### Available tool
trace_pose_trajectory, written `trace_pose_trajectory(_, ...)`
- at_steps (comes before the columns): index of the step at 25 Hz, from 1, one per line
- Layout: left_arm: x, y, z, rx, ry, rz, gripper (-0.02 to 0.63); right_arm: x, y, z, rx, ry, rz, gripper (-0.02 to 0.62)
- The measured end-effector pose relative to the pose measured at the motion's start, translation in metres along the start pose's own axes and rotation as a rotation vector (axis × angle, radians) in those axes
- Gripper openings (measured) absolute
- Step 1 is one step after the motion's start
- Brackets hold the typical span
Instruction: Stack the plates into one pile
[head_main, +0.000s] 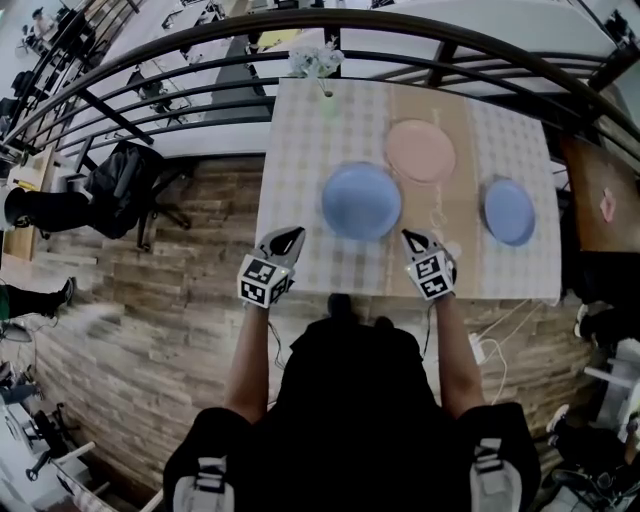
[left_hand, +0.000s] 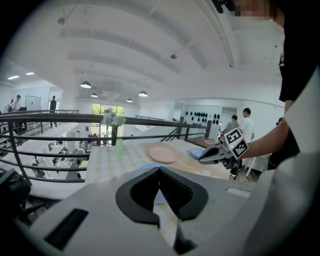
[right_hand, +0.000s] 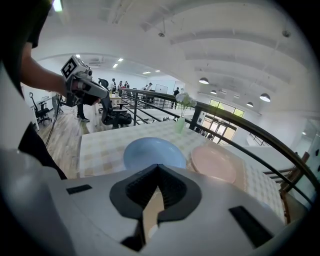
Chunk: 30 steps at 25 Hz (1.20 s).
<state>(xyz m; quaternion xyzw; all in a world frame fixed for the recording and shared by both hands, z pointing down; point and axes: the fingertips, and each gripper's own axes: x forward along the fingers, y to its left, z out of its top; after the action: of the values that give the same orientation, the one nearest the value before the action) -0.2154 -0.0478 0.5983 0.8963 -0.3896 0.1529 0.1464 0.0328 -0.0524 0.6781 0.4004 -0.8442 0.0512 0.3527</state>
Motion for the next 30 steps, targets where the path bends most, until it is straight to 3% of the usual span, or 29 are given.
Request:
trace_pose_trajectory(12, 0.007, 0.012, -0.006, -0.02, 0.005, -0.027, 0.003, 0.017, 0.018, -0.005, -0.056, 0.051, 0.032, -0.002)
trace_pose_trajectory(30, 0.004, 0.024, -0.003, -0.082, 0.008, 0.114, 0.003, 0.064, 0.035, -0.012, -0.182, 0.103, 0.248, -0.002)
